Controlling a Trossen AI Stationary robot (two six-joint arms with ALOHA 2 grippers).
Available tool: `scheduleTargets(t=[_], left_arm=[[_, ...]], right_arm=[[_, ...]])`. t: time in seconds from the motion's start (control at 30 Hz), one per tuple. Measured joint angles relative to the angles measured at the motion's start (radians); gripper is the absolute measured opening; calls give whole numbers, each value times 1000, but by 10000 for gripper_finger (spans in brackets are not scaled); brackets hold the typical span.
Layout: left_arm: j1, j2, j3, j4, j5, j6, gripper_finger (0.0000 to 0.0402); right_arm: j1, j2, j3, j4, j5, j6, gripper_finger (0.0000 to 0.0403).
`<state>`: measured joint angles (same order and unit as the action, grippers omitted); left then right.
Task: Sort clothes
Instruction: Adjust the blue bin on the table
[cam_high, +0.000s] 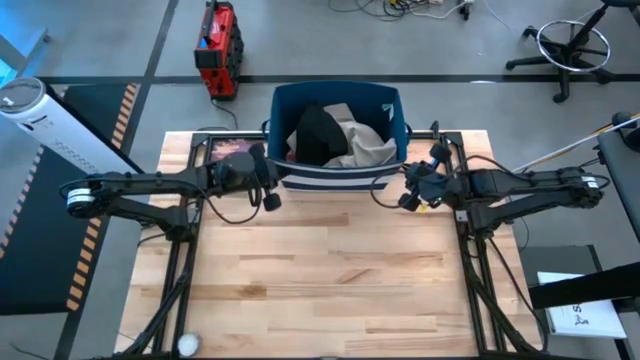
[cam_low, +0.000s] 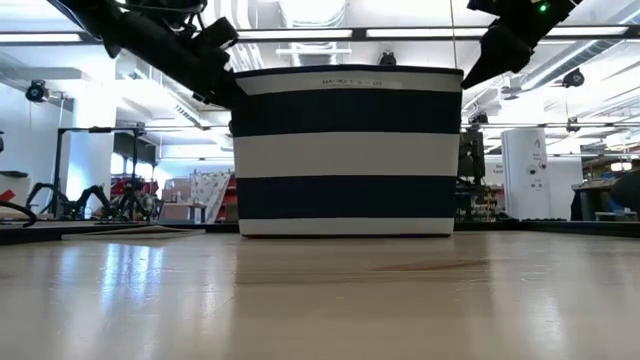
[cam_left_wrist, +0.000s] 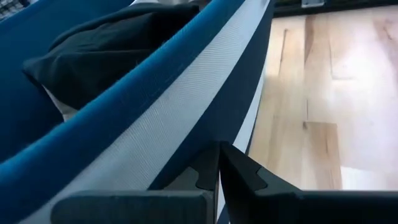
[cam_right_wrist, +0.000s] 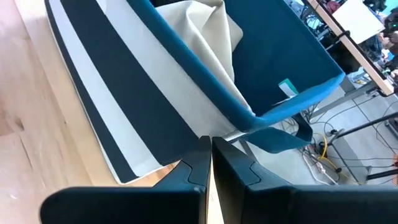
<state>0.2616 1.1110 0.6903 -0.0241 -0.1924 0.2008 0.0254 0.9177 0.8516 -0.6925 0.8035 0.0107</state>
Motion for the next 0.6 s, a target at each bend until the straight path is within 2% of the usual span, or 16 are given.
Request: scheduleTargets(t=[0.3,0.47,0.6], left_arm=[[-3,21,0,43,56,-37,0],[-22,-7,0,43,105,-59,0],[-38,-47,0,22,106,-71,0]], right_arm=[[7,-52,0,-5,-49,23,2],[35,-84,0,-6,-58,16,2],[54,-99,0,-5,-127,24,2]])
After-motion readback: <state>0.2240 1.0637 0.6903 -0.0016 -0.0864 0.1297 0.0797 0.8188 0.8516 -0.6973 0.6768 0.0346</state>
